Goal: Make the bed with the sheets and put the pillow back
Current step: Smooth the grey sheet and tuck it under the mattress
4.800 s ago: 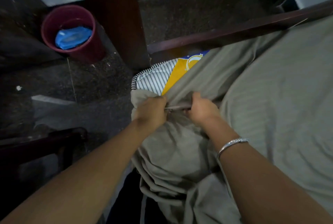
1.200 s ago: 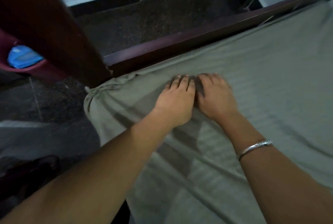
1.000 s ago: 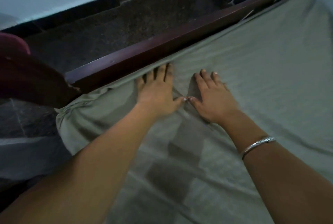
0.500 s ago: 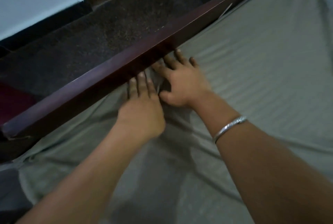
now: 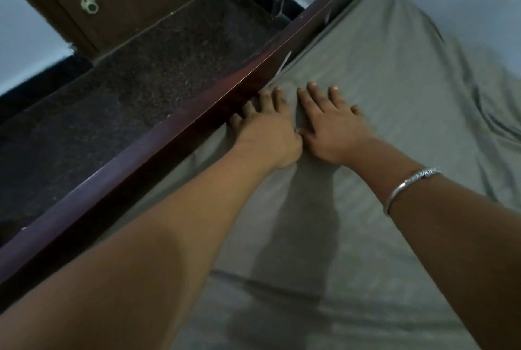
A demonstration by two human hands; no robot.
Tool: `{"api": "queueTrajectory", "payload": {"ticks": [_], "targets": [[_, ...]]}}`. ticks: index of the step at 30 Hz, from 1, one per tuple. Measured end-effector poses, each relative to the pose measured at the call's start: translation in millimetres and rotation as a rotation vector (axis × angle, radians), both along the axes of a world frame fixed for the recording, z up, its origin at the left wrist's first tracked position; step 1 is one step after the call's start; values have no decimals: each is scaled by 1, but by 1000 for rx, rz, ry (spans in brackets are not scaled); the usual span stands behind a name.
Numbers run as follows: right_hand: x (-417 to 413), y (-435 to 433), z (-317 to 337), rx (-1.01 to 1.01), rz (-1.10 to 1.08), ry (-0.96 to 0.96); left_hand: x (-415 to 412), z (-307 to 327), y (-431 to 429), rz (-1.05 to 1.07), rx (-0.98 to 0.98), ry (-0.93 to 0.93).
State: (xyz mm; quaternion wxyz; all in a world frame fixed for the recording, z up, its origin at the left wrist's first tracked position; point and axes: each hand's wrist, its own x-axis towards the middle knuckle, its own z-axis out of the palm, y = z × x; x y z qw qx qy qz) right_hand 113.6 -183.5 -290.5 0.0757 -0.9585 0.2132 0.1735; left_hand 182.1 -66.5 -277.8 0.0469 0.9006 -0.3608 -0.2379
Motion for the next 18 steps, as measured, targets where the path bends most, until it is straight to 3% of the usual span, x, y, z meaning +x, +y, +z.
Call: {"api": "queueTrajectory", "payload": {"ticks": [4, 8, 13, 18], "targets": [[27, -22, 1, 62, 29, 50, 4, -1, -18, 31, 81, -62], [25, -50, 2, 36, 79, -83, -4, 6, -43, -118, 51, -133], [24, -93, -10, 0, -273, -85, 21, -11, -85, -187, -45, -109], [40, -126, -2, 92, -155, -72, 29, -7, -129, -111, 13, -151]]}}
